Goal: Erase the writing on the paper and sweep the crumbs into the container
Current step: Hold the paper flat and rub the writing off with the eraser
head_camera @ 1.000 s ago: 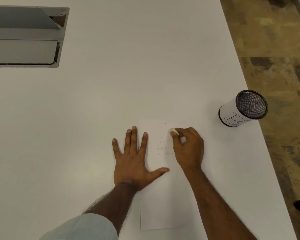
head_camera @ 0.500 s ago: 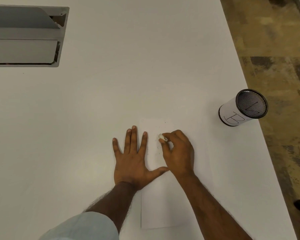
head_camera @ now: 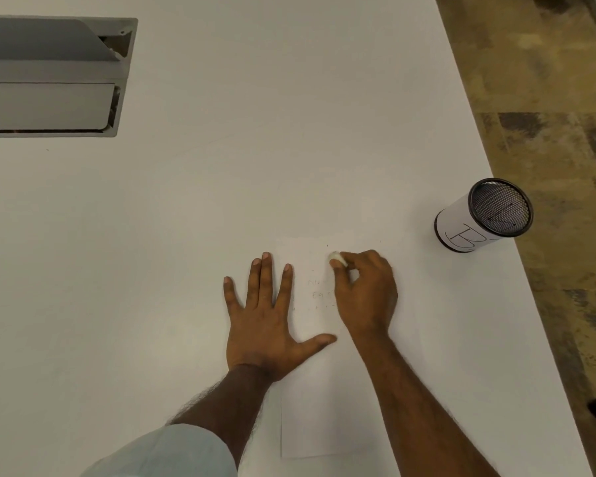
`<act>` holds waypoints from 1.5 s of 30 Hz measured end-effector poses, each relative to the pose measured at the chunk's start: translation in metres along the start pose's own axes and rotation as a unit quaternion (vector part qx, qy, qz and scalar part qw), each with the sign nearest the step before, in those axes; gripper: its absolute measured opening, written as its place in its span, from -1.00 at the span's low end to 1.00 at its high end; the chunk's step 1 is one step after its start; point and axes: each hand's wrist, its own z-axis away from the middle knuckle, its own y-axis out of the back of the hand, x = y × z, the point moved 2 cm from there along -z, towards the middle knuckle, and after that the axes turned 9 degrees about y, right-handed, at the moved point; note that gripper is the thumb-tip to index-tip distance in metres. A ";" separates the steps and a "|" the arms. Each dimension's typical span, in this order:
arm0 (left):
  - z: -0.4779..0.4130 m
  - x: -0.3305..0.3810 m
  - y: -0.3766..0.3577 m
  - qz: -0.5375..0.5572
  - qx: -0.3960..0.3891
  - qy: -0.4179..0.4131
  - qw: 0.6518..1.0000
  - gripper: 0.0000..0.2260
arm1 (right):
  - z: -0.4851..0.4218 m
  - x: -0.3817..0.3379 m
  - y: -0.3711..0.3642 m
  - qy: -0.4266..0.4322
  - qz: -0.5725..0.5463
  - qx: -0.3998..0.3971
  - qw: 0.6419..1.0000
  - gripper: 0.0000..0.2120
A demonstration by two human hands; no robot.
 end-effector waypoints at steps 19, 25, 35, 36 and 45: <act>0.001 0.000 0.002 0.002 -0.004 -0.002 1.000 0.05 | 0.011 -0.016 -0.019 0.113 -0.031 -0.110 0.987 -0.87; 0.000 0.000 0.000 0.007 0.002 0.002 1.000 0.08 | -0.024 0.003 -0.011 0.033 0.004 -0.004 0.999 -0.86; 0.000 0.001 0.001 0.004 0.000 -0.001 1.000 0.07 | -0.011 -0.010 -0.018 0.110 0.006 -0.062 0.992 -0.88; 0.000 0.001 0.000 0.004 -0.002 0.000 1.000 0.08 | -0.018 -0.005 -0.016 0.087 0.011 -0.045 0.995 -0.88; 0.001 0.001 0.003 0.006 0.001 -0.003 1.000 0.06 | -0.002 -0.022 -0.025 0.121 -0.021 -0.097 0.988 -0.88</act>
